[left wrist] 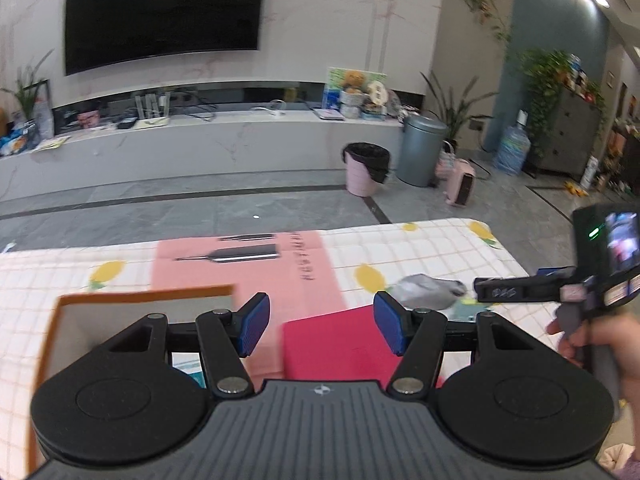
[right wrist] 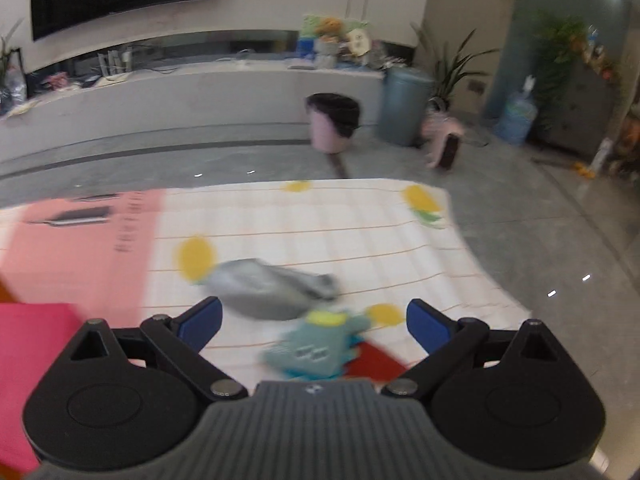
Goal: Organize soft objects
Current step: 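Grasp the grey plush with the left gripper while the right gripper grasps the teal plush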
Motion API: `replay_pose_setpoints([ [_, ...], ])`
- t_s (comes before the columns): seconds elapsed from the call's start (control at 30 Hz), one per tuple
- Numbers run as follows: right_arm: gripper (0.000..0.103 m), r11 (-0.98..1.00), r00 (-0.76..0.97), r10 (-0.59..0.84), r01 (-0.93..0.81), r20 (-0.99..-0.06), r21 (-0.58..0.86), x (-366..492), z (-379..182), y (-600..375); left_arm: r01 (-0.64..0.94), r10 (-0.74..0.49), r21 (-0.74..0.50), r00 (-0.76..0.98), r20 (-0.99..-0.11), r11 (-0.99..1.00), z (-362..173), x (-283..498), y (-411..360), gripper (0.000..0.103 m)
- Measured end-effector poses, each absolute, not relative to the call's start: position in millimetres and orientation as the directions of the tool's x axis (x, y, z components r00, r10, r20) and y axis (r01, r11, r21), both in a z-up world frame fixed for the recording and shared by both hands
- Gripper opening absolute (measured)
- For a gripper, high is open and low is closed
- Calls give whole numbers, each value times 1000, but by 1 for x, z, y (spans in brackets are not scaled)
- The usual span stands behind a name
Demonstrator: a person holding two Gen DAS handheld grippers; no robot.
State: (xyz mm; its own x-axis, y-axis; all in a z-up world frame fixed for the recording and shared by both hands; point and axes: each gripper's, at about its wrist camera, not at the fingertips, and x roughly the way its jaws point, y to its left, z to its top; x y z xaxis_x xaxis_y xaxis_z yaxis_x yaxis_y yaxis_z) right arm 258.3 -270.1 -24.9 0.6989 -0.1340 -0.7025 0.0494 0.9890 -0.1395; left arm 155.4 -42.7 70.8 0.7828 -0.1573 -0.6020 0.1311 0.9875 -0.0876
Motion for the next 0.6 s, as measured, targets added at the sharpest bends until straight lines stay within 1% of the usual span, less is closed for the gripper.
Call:
replay_pose_setpoints([
  [0.1,97,981,658,-187,79,-730,-180,275,-51,-285,145,-145,-52,766,-626,988,65,176,-72,70],
  [0.23,97,991,614,-127,102,-779,-81,294,-80,-304,172,-85,70,753,-652,983,53,202,-110,70],
  [0.3,97,991,589,-120,121,-799,-59,298,-91,-302,184,-78,88,736,-672,979,47,216,-124,70],
  [0.37,97,991,565,-117,116,-817,-62,299,-100,-301,195,-91,67,702,-706,978,40,231,-135,70],
  [0.43,97,991,543,-119,116,-831,-67,302,-107,-301,227,-130,30,657,-743,974,33,247,-144,71],
  [0.5,97,993,541,-98,112,-836,-43,302,-110,-302,252,-162,-3,613,-773,968,25,263,-153,71],
  [0.6,97,995,540,-81,92,-838,-37,304,-113,-302,256,-169,-28,547,-820,966,10,287,-168,71],
])
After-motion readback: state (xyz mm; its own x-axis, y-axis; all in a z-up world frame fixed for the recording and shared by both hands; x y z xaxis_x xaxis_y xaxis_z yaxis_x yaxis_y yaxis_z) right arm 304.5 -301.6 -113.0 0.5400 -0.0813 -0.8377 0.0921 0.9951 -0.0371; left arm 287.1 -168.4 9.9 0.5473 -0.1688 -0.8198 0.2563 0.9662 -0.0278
